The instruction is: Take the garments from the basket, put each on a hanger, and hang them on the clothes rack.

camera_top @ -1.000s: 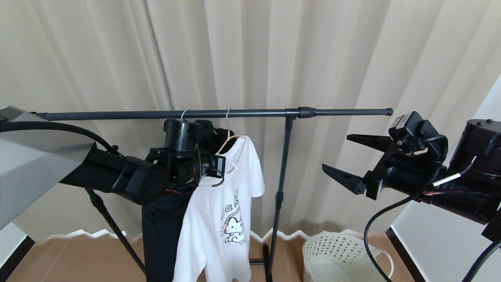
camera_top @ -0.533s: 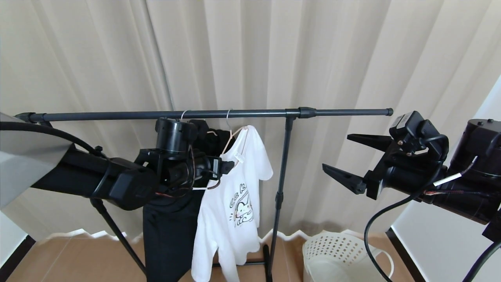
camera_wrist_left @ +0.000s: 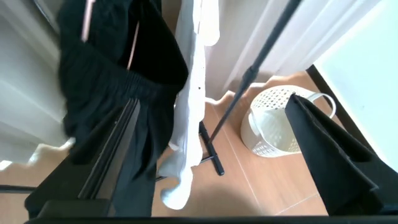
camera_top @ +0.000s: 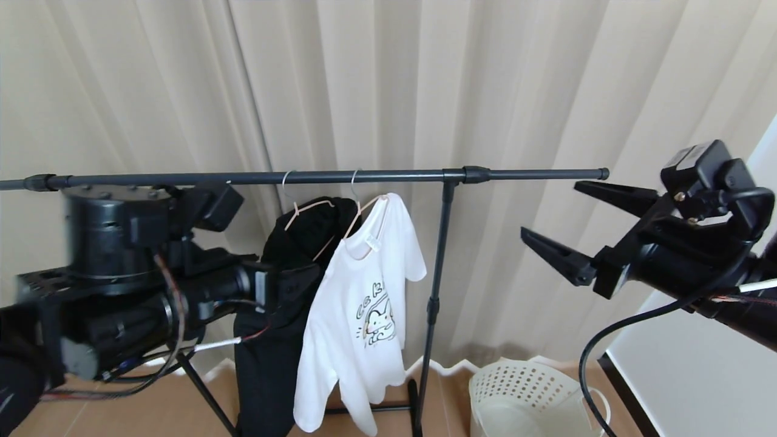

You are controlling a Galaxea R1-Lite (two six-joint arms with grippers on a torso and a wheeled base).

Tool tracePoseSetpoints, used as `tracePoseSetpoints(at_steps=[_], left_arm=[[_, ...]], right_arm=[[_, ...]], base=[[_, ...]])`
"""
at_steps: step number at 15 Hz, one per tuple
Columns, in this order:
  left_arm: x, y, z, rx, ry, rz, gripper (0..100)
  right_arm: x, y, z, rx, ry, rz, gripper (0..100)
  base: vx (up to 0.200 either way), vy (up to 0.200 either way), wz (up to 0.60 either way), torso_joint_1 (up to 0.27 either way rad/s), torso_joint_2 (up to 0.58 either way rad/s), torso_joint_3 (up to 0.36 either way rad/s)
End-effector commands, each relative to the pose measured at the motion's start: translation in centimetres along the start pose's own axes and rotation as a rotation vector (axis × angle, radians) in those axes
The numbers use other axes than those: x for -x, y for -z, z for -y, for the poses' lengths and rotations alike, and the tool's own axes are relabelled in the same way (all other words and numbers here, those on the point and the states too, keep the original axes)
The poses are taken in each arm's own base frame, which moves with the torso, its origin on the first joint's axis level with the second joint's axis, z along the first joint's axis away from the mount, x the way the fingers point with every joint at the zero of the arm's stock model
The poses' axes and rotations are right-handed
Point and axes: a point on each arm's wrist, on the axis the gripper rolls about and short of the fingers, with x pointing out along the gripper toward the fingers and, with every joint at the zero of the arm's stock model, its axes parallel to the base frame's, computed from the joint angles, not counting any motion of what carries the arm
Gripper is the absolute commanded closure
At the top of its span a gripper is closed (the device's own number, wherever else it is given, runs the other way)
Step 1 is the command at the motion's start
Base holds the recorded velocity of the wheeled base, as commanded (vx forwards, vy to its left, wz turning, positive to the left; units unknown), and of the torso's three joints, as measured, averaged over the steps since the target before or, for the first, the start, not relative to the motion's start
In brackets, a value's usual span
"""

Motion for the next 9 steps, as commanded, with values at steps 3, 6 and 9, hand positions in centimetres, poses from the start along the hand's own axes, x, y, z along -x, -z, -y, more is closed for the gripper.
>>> tracePoseSetpoints(at_steps=[3,6,9], left_arm=[[12.3,9.5,-1.9,-0.070,-0.029,0.031,0],[14.6,15.0,-2.5,-0.088,-0.034,0.017,0],[16.8,17.2,-2.8,-0.059,-0.039,0.025,0]], right_arm=[[7.0,0.9,-0.9,-0.004,0.219,-0.030,0],[13.3,8.0,-3.5,0.000,0.158,-0.255,0],[16.9,9.1,-4.1,-0.022,0.146,-0.302,0]], base=[[0.000,0.000,0.00,0.000,0.00,0.000],[0.000,0.000,0.00,0.000,0.00,0.000],[0.000,0.000,0.00,0.000,0.00,0.000]])
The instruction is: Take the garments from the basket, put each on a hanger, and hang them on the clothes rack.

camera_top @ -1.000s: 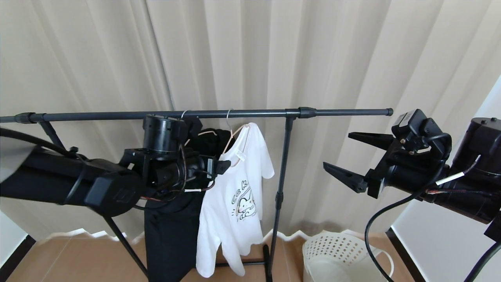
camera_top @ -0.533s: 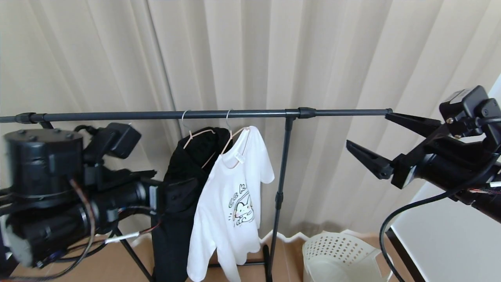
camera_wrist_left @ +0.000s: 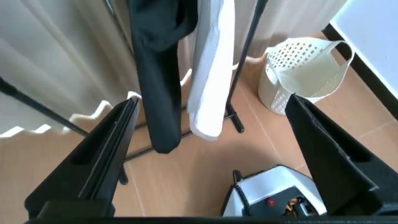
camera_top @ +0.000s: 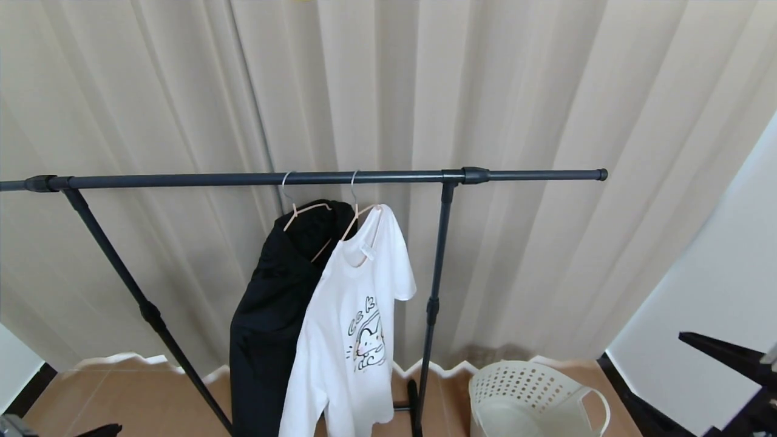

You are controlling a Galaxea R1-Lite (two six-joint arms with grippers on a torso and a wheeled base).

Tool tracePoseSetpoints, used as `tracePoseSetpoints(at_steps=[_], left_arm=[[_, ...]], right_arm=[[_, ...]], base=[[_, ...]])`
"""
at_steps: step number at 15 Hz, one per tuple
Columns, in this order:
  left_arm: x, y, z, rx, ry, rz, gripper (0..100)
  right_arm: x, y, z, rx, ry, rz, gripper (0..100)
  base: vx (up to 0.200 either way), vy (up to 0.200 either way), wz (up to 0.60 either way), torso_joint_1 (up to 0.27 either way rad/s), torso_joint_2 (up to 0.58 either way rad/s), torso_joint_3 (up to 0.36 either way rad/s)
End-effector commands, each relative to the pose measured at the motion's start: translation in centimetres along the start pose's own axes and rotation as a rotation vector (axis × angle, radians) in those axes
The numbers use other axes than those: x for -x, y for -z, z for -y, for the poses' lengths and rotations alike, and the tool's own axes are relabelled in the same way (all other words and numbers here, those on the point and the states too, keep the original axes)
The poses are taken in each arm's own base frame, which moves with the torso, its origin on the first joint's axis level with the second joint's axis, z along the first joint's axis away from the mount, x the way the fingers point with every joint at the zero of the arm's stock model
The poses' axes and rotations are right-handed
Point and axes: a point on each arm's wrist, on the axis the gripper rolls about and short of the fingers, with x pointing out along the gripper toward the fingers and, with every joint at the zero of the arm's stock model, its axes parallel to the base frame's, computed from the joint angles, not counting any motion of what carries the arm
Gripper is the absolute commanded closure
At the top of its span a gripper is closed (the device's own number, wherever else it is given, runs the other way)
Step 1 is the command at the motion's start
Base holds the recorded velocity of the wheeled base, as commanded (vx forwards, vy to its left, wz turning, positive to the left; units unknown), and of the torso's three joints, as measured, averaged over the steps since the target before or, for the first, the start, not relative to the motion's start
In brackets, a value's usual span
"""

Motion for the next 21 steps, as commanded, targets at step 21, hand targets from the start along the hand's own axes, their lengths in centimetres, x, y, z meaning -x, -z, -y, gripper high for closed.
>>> tracePoseSetpoints(at_steps=[21], left_arm=[[5.3,5.4,0.7,0.098,-0.398,0.411,0]], right_arm=[[9.9,7.7,-2.2,-0.318,0.337,0.241,0]], base=[[0.000,0.000,0.00,0.000,0.00,0.000]])
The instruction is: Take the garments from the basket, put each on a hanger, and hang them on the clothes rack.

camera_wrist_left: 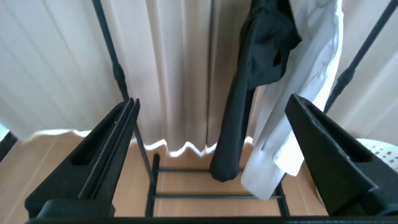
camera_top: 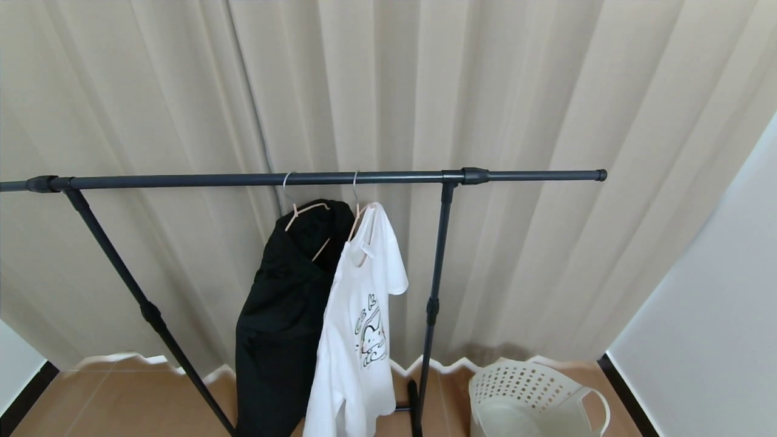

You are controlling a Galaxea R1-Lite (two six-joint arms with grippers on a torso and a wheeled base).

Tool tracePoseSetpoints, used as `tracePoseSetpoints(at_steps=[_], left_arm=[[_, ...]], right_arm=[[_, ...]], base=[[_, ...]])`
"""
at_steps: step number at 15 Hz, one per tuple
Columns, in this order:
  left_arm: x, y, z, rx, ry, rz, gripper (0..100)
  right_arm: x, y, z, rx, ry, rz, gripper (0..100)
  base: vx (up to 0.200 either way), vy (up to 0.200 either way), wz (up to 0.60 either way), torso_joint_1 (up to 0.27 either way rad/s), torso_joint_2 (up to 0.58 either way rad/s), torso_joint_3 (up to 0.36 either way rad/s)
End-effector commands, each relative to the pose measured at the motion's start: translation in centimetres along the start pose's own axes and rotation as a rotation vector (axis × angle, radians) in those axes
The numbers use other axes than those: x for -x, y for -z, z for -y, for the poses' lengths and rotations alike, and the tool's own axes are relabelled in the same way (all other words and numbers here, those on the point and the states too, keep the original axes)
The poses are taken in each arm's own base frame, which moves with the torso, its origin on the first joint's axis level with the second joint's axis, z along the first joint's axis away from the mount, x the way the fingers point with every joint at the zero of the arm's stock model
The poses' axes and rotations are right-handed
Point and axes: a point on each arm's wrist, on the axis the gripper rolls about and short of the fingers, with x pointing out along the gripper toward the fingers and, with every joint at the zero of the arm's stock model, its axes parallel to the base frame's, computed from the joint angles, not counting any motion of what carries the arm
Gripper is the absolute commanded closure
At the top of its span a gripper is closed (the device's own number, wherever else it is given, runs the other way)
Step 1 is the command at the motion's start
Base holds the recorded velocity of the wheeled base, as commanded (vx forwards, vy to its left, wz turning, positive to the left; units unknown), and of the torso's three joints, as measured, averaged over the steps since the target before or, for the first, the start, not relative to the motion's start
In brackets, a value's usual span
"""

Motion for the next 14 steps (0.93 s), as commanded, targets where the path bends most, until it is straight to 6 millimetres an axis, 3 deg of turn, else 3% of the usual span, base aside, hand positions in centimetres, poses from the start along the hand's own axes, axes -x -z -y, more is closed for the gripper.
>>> tracePoseSetpoints(at_steps=[1,14], left_arm=[[0.13,0.00,0.00,0.000,0.000,0.020,0],[0.14,-0.02,-0.02,0.058,-0.004,0.025,0]], right_arm=[[0.00,0.02,0.00,-0.002,0.000,0.001,0],[0.00,-0.01,0.08,-0.017,0.037,0.004,0]], base=[[0.000,0.000,0.00,0.000,0.00,0.000],[0.000,0.000,0.00,0.000,0.00,0.000]])
